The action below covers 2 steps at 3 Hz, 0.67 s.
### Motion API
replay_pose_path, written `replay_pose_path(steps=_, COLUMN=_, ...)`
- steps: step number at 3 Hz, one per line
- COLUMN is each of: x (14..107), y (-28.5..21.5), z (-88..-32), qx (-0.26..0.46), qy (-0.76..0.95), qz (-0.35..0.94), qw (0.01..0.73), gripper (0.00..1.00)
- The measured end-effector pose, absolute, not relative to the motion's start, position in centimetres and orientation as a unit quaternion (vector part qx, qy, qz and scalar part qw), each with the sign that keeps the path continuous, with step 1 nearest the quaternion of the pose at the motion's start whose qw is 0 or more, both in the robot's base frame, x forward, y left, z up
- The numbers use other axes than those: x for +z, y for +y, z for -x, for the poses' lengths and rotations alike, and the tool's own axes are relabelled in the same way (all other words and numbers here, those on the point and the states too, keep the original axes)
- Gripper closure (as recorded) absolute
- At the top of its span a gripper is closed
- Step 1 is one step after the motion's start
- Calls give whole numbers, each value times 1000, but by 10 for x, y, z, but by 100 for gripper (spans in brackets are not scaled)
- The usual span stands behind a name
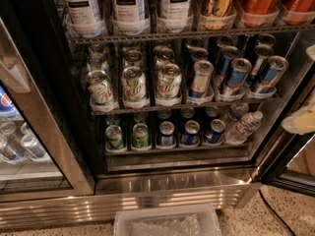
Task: Pick coke can from top shelf of fridge
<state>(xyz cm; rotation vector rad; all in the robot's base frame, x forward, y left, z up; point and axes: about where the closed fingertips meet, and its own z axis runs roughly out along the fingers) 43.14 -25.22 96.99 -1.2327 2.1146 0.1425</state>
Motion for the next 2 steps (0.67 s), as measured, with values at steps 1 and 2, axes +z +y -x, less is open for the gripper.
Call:
replay_pose_path(steps=1, x=998, y=-262, z=-402, qx=89, qy=800, qz=439, qw=399, gripper=0)
replay_pose_path(steps=2, x=1011, y=-251, z=-399, qx=115, qy=792, qz=428, qw=421, gripper=0)
